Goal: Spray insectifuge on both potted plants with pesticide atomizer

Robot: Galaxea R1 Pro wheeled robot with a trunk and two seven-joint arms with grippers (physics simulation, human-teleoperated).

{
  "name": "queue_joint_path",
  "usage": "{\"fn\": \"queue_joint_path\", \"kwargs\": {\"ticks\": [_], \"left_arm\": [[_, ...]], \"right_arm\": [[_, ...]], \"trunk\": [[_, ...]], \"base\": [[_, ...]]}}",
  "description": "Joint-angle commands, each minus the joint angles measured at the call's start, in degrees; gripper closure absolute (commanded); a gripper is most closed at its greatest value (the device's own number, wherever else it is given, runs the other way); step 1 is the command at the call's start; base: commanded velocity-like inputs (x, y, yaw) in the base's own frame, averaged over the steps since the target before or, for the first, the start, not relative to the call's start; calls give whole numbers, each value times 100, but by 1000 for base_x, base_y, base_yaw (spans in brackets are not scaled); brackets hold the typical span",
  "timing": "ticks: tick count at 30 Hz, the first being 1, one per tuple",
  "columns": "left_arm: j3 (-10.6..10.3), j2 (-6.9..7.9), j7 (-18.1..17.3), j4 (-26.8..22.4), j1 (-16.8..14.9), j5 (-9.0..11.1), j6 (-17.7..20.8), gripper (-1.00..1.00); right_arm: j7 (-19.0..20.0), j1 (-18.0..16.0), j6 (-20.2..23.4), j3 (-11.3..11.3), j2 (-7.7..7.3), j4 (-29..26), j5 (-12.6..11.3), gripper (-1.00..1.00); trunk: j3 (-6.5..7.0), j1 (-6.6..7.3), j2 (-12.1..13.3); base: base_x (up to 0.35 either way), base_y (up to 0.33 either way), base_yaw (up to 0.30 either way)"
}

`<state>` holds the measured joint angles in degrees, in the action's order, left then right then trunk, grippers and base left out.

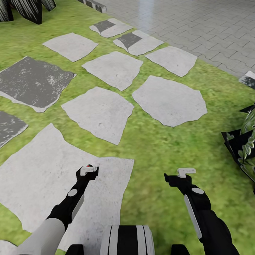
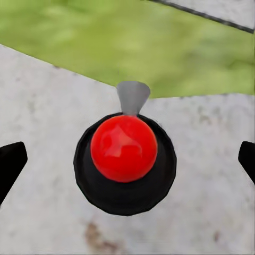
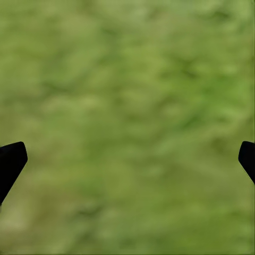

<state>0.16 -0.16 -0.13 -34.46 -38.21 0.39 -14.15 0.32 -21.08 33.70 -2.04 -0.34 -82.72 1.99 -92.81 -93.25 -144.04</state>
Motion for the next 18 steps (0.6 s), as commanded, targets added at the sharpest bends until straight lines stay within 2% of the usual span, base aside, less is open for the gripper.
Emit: {"fn": "queue_joint_path", "kwargs": {"ticks": [1, 18], "left_arm": [[2, -1, 0, 7, -2, 5, -18, -100], [2, -1, -1, 7, -2, -6, -18, -100]], "right_arm": [[3, -2, 31, 1, -1, -7, 20, -100], [4, -2, 31, 1, -1, -7, 20, -100]], "trunk": [[-3, 0, -1], [-24, 0, -1]], "base": [[30, 0, 0], [3, 0, 0]]}}
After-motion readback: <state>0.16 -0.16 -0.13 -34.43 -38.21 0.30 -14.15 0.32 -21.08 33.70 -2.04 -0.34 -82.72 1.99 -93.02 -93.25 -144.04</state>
